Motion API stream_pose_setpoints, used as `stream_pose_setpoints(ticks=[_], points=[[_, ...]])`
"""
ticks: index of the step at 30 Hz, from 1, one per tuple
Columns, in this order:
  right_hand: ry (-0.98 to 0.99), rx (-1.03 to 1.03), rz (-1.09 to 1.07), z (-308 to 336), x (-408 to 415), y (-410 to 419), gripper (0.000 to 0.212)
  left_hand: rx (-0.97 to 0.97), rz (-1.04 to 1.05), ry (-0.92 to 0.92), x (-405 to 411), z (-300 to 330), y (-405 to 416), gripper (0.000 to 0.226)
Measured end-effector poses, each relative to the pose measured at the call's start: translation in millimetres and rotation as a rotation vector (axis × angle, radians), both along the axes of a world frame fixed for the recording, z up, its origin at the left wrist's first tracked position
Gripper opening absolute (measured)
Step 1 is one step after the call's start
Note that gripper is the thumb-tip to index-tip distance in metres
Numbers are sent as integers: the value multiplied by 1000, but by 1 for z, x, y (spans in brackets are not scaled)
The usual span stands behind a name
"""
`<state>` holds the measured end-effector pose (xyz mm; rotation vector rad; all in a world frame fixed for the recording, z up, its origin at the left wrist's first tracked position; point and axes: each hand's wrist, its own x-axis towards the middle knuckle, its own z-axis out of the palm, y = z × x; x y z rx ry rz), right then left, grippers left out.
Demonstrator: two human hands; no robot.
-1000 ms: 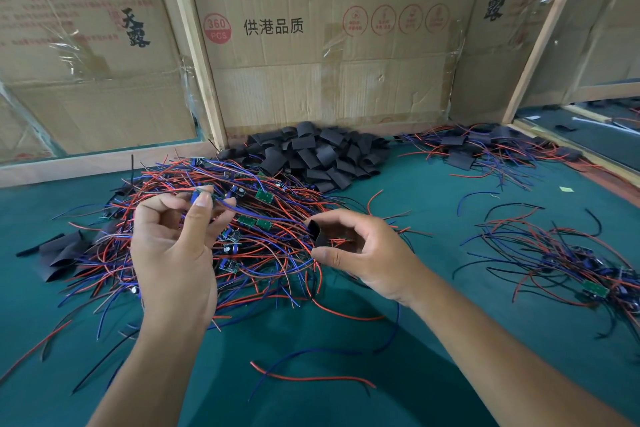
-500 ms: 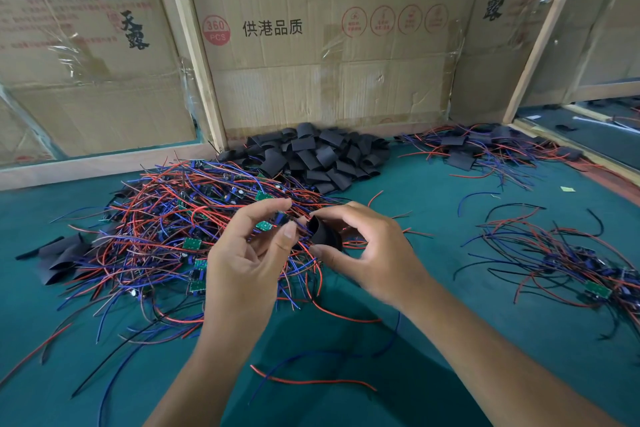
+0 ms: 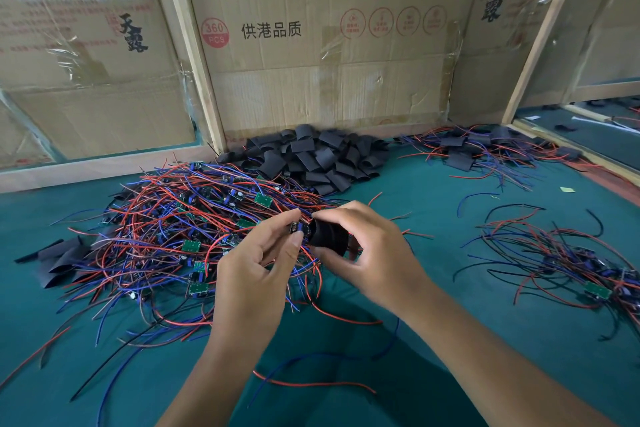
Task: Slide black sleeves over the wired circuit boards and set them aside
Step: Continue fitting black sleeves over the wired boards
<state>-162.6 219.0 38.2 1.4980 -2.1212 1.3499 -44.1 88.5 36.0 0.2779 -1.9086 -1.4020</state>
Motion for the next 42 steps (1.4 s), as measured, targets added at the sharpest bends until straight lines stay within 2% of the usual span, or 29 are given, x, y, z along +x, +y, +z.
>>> stream_pose_setpoints(ticks=[7, 13, 18, 24, 29, 39, 42], points=[[2, -10, -36, -5, 4, -3, 38, 46, 44, 49, 0, -1, 1, 19], [-31, 61, 56, -4, 4, -4, 37, 17, 50, 64, 0, -1, 0, 18], [-99, 12, 45, -5, 2, -3, 37, 22, 32, 56, 1, 0, -3, 19], [-25, 32, 37, -5, 1, -3, 43, -21, 60, 37, 1, 0, -4, 18], [-18, 30, 55, -7, 2, -5, 39, -200, 84, 18, 3, 4, -3, 22], [3, 39, 44, -4, 1, -1, 42, -207, 27, -12, 2, 5, -7, 23], [77, 63, 35, -4, 0, 0, 43, -206, 17, -22, 1, 5, -9, 22]])
